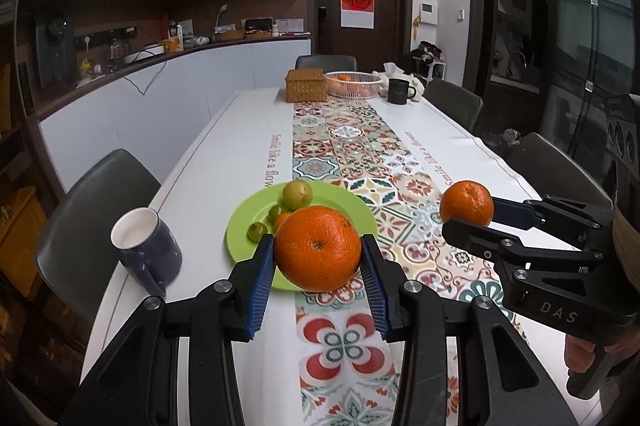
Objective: Organize fruits
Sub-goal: 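Carry both tangerines to the green plate and open both tools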
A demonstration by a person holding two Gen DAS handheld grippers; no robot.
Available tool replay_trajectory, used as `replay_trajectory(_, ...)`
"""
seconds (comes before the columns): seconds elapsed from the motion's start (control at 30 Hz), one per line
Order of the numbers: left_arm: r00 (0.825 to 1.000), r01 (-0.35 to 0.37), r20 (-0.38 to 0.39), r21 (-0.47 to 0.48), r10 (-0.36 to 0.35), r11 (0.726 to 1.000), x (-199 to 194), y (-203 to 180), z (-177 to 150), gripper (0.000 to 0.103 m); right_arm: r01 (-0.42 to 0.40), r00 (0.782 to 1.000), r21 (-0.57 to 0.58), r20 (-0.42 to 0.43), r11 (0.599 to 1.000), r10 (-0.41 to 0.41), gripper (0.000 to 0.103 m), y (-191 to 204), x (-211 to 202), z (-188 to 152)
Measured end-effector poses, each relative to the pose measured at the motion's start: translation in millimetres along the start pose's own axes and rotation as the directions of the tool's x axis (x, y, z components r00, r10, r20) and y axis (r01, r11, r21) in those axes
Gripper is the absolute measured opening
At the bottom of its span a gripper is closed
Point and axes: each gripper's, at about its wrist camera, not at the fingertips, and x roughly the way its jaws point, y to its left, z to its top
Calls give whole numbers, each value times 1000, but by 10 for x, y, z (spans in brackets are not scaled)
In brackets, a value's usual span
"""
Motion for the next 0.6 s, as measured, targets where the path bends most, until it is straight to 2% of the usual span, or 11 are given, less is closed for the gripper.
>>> replay_trajectory(0.3, 1000, -10, 9, 3, 10, 1000, 93, 115, 212, 42, -2, 1000, -23, 25, 1000, 2, 42, 25, 148, 297)
replay_trajectory(0.6, 1000, -10, -12, 6, 10, 1000, 355, 246, 385, 42, 10, 1000, -45, 11, 999, -9, 42, 7, 415, 504)
